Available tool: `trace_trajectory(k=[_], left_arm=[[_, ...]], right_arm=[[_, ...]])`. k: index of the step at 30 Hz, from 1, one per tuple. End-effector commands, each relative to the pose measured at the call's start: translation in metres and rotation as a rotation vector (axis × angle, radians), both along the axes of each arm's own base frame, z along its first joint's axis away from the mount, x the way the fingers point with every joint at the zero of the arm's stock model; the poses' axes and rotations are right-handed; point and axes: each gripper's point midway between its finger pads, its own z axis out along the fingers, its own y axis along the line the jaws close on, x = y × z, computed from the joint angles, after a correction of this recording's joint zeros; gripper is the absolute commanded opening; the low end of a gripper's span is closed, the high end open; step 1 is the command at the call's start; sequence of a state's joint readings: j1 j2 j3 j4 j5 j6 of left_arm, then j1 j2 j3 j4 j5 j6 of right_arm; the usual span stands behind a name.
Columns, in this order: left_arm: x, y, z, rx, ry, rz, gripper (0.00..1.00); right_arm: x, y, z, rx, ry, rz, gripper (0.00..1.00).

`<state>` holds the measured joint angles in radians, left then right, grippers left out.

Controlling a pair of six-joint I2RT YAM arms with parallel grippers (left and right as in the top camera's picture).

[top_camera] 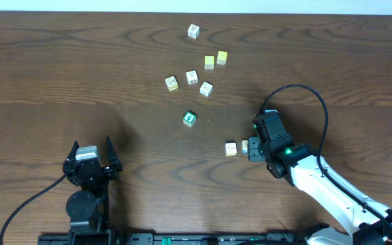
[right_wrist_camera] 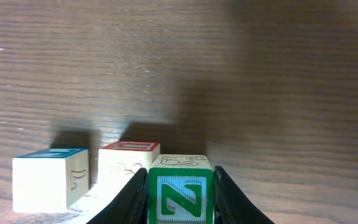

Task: Lift 4 blocks
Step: 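Lower the Z block beside the red-edged block with the right gripper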

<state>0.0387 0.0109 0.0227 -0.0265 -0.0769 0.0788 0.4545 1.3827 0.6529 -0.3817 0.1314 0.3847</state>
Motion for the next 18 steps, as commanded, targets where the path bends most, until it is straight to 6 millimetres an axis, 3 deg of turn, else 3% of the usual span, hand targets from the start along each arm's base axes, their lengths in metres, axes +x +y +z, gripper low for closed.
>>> trace_trajectory(k=[1,18], left_arm=[[-0.0014,0.0033,-0.0177,-0.005,0.053,0.018,0.76],[-0.0014,0.0033,-0.0177,-0.005,0.053,0.018,0.76]], right_arm=[[-0.0015,0.0017,-0.0015,0.001,0.005,0.029,0.25],[-0.0024,0.0072,-0.0026,0.020,0.012,0.057,0.25]])
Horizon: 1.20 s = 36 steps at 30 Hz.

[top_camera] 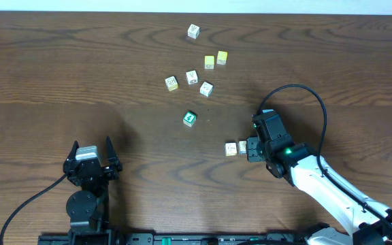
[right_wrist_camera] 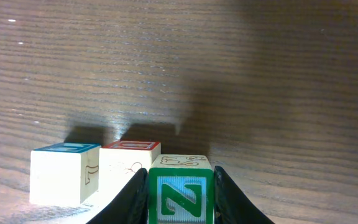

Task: Lift 4 blocks
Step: 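Lower the Z block beside the red-edged block with the right gripper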

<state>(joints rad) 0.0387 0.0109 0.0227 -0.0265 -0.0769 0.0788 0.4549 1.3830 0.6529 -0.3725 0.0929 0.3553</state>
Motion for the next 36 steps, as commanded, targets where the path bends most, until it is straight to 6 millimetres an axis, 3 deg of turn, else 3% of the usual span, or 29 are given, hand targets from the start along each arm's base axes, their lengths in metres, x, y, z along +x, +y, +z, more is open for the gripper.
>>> trace_trajectory(k=[1,36], left_arm=[[-0.0014,0.0033,-0.0177,-0.005,0.053,0.018,0.76],[-0.0014,0.0033,-0.0177,-0.005,0.053,0.018,0.75]], right_arm=[[-0.0015,0.0002,-0.0028,-0.001,0.008,0.013,0.25],[-0.0030,0.0015,-0.0034,0.045,0.026,-0.063,0.19]])
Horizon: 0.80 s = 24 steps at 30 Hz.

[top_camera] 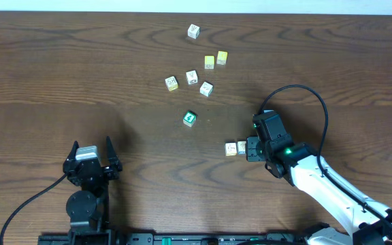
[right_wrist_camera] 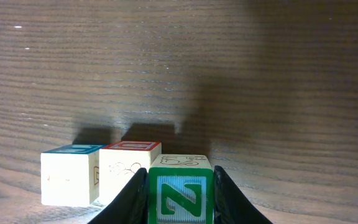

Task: Lift 4 blocks
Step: 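Lower the Z block beside the red-edged block with the right gripper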

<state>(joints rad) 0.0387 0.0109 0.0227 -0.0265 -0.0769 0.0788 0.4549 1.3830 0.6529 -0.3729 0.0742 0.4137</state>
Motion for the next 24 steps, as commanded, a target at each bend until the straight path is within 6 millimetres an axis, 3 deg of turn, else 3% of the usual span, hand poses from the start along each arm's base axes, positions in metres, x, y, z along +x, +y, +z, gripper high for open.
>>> trace_trajectory(k=[1,13,24], left_arm=[[-0.001,0.003,-0.018,-0.005,0.053,0.018,0.76],[-0.001,0.003,-0.018,-0.005,0.053,0.018,0.75],[-0.001,0.003,-0.018,-0.005,0.053,0.018,0.76]], right_arm=[[-0.002,-0.001,-0.003,0.005,0.012,-0.019,0.19],[-0.005,0.014,-0.001,0.011,-0.002,0.055,0.20],[-0.005,-0.001,-0.004,-0.060,-0.002,0.022,0.24]])
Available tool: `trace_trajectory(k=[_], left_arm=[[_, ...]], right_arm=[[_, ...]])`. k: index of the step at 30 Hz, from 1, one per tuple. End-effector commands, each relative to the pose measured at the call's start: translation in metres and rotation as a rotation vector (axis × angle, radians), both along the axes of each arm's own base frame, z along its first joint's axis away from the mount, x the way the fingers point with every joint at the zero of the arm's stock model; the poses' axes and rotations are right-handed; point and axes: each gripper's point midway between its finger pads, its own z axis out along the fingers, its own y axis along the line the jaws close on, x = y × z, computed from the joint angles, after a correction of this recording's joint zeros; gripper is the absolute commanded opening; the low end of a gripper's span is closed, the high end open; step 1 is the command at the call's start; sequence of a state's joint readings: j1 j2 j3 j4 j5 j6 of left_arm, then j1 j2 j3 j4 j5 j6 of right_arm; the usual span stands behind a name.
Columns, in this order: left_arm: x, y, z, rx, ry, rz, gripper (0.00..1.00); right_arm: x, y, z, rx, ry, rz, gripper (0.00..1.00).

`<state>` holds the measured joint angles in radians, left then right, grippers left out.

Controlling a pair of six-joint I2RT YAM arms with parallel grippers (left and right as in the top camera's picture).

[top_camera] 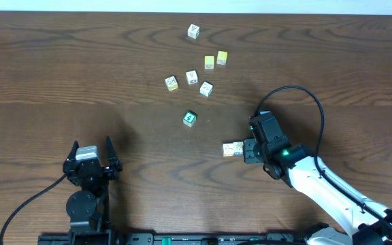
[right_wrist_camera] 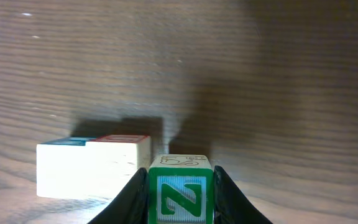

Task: Lift 4 blocks
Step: 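Lower the Z block beside the red-edged block with the right gripper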

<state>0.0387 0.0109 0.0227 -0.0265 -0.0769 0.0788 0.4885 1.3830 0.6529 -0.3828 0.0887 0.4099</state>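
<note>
My right gripper (right_wrist_camera: pixel 180 198) is shut on a green-edged block with the letter N (right_wrist_camera: pixel 180 194), held low at the table; whether it touches the wood cannot be told. Just beyond it to the left, a red-topped block (right_wrist_camera: pixel 120 155) and a blue-topped block (right_wrist_camera: pixel 61 168) stand side by side, touching. From overhead the right gripper (top_camera: pixel 250 150) sits right against that pair (top_camera: pixel 232 148). The left gripper (top_camera: pixel 92 151) rests open near the front left, far from every block.
Several loose blocks lie further back: a green one (top_camera: pixel 190 118), a cluster of three (top_camera: pixel 192 77), two yellowish ones (top_camera: pixel 215 60) and a white one (top_camera: pixel 193 30). The right arm's black cable (top_camera: pixel 305 95) loops behind it.
The right gripper, still holding the N block, has shifted slightly left. The red-topped and blue-topped blocks now sit a little further left and flush together.
The right gripper stayed shut on the N block throughout. At first the blue-topped block stood apart from the red-topped one. The gap narrowed at each later moment, and now the two touch, pushed slightly left.
</note>
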Motion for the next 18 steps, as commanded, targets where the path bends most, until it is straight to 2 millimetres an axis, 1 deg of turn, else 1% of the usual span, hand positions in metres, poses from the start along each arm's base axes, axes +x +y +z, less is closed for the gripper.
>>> trace_trajectory(k=[1,8,14,18], left_arm=[[-0.001,0.003,-0.018,-0.005,0.053,0.018,0.76],[-0.001,0.003,-0.018,-0.005,0.053,0.018,0.76],[-0.001,0.003,-0.018,-0.005,0.053,0.018,0.75],[-0.001,0.003,-0.018,-0.005,0.053,0.018,0.76]], right_arm=[[0.000,-0.007,-0.004,-0.043,-0.004,-0.008,0.24],[0.001,-0.003,-0.008,-0.033,0.003,-0.002,0.24],[0.002,0.001,-0.017,-0.021,0.021,0.008,0.24],[0.004,0.004,-0.019,-0.012,0.022,0.012,0.24]])
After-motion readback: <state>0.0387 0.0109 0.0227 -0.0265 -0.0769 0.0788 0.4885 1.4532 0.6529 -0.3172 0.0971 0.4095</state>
